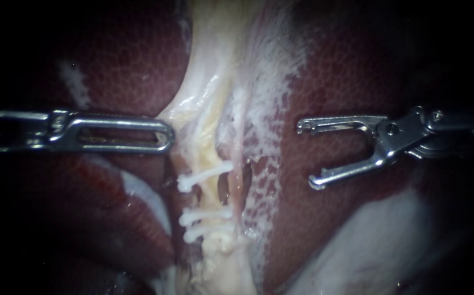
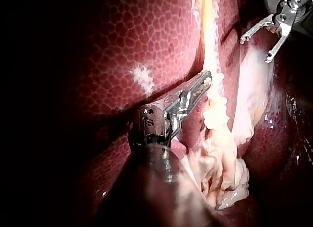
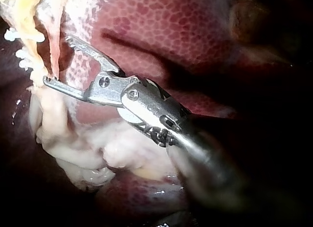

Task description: Going back third clip left tube

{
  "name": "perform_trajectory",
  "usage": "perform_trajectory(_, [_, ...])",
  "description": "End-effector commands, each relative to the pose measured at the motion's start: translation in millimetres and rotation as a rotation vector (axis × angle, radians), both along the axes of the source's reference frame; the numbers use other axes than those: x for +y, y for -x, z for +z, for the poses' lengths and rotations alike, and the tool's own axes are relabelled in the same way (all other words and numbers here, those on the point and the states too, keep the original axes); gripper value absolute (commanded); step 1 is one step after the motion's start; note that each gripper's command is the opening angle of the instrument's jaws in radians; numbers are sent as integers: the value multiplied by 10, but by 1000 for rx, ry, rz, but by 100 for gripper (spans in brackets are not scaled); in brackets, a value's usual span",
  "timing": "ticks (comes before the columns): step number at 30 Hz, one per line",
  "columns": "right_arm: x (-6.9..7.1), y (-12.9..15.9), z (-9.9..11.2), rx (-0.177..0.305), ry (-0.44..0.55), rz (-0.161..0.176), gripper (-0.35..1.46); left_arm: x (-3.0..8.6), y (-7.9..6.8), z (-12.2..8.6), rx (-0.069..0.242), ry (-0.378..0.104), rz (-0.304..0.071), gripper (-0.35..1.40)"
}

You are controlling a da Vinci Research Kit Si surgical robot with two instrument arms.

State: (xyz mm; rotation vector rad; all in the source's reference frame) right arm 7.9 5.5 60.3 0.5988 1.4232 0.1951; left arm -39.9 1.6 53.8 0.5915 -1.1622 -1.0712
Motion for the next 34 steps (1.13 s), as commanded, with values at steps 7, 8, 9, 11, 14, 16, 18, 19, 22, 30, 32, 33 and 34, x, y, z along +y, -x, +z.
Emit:
perform_trajectory(7, [-1,-3,-1,1,0,2,60,-1,13,22,7,-10,14,-35])
perform_trajectory(8, [-1,-3,-1,2,7,2,60,-1,13,23,7,-10,14,-35])
perform_trajectory(9, [-1,-3,-1,2,7,2,60,0,14,23,6,-10,14,-35])
perform_trajectory(11, [-1,-4,-1,2,7,3,60,0,16,24,7,-10,13,-35])
perform_trajectory(14, [-1,-5,-1,2,7,4,60,2,22,24,5,-11,14,-35])
perform_trajectory(16, [-1,-5,-2,2,7,4,60,1,23,25,4,-11,16,-35])
perform_trajectory(18, [-2,-5,-2,2,7,4,60,1,23,25,4,-10,16,-35])
perform_trajectory(19, [-1,-5,-2,2,7,5,60,1,23,25,4,-11,16,-35])
perform_trajectory(22, [-2,-5,-2,2,7,5,60,1,23,25,4,-11,16,-35])
perform_trajectory(30, [-2,-3,-2,1,7,4,60,1,23,25,4,-10,16,-35])
perform_trajectory(32, [-2,-3,-2,1,7,3,60,1,23,25,4,-11,16,-35])
perform_trajectory(33, [-2,-2,-2,1,7,3,60,1,24,25,4,-11,16,-35])
perform_trajectory(34, [-2,-2,-2,1,7,3,60,1,24,25,4,-11,16,-35])
